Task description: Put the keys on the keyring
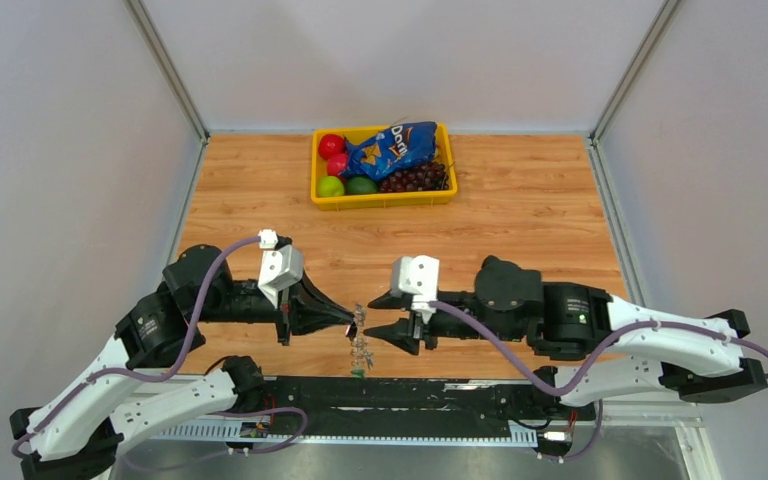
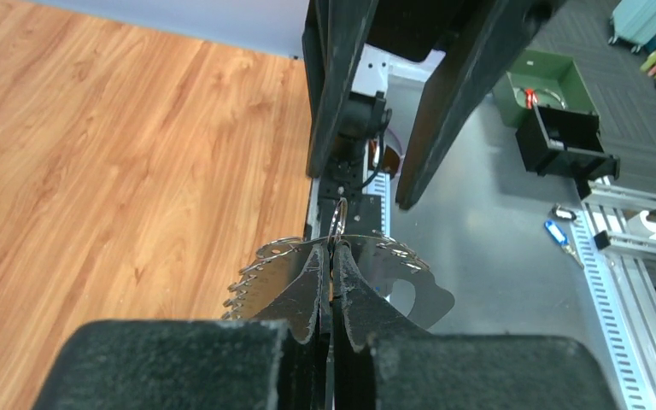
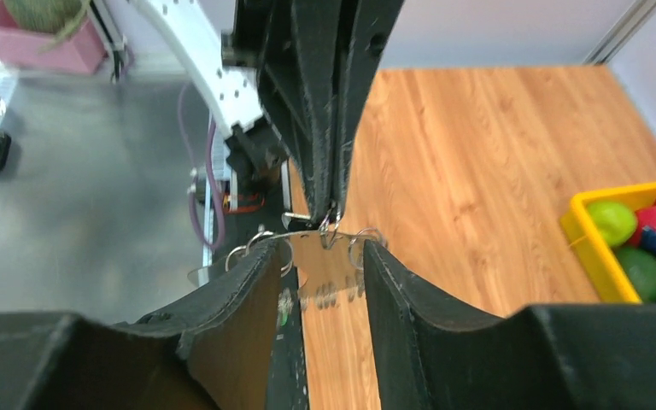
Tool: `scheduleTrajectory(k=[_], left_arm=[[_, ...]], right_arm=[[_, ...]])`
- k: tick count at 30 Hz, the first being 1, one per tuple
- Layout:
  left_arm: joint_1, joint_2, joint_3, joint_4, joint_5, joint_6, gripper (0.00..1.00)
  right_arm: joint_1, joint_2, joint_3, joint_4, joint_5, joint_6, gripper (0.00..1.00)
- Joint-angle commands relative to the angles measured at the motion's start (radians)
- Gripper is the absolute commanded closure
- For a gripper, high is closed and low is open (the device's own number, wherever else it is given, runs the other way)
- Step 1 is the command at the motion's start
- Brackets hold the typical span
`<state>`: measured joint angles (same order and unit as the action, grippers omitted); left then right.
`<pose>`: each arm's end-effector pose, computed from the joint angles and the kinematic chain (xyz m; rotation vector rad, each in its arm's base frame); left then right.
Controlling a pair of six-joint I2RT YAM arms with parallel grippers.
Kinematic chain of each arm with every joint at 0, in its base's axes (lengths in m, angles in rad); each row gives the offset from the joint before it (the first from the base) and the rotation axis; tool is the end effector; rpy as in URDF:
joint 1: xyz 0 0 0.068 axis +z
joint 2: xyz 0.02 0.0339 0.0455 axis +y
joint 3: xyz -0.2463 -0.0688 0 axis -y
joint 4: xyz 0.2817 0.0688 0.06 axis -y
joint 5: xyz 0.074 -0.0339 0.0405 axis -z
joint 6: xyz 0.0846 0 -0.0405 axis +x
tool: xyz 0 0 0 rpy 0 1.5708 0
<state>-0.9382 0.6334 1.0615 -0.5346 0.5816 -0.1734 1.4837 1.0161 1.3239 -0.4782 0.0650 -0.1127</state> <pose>0.0788 -0.1861 0.4154 1.1063 1.4699 -1.2941 0.0313 0.2951 0.4385 -1.2803 1.3183 0.9337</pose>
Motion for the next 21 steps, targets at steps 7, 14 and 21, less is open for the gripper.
scheduleTrajectory(k=[7, 14, 21], left_arm=[[0.002, 0.029, 0.074, -0.139, 0.037, 0.103, 1.00], [0.001, 0.028, 0.089, -0.187, 0.048, 0.149, 1.00], [0.001, 0.019, 0.089, -0.201, 0.065, 0.168, 1.00]], right_arm=[[-0.002, 0.082, 0.091, -0.150, -0.128, -0.004, 0.55], [-0.024, 0.132, 0.127, -0.167, -0.153, -0.003, 0.56], [-0.039, 0.179, 0.151, -0.166, -0.164, -0.002, 0.57]])
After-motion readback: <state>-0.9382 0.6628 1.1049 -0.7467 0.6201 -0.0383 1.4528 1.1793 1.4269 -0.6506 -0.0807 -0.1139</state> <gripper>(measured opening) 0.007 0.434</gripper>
